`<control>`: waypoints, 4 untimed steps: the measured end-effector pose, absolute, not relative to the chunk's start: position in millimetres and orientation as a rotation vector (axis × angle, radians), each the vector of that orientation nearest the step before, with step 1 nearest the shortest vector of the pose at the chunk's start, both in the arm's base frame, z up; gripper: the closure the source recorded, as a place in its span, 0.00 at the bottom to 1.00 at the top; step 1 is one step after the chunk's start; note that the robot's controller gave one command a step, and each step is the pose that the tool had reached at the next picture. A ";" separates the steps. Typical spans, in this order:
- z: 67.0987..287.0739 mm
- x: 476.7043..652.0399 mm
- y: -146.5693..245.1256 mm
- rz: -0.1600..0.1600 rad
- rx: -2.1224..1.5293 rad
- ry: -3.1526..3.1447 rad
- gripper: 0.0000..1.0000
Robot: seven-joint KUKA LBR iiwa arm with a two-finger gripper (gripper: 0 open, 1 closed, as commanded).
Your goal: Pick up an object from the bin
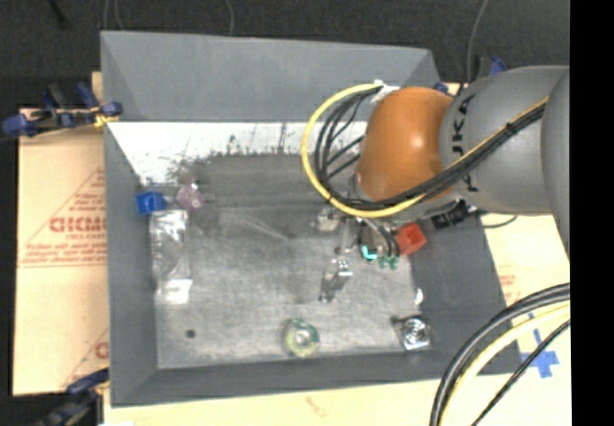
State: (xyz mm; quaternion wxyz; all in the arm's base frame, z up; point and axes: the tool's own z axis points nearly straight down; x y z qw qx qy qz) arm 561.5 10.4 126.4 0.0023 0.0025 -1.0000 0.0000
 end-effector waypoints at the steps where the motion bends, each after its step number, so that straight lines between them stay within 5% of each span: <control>1: 115.2 483.6 52.1 -0.001 0.134 -3.133 0.00; 2: 73.5 487.3 31.8 -0.003 0.264 -3.144 0.00; 3: 73.8 490.7 57.6 0.008 0.425 -3.129 0.00; 4: 75.7 492.4 59.7 0.002 0.423 -3.135 1.00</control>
Offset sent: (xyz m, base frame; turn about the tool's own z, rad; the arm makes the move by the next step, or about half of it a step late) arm -0.0751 0.0404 -0.0101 -0.0741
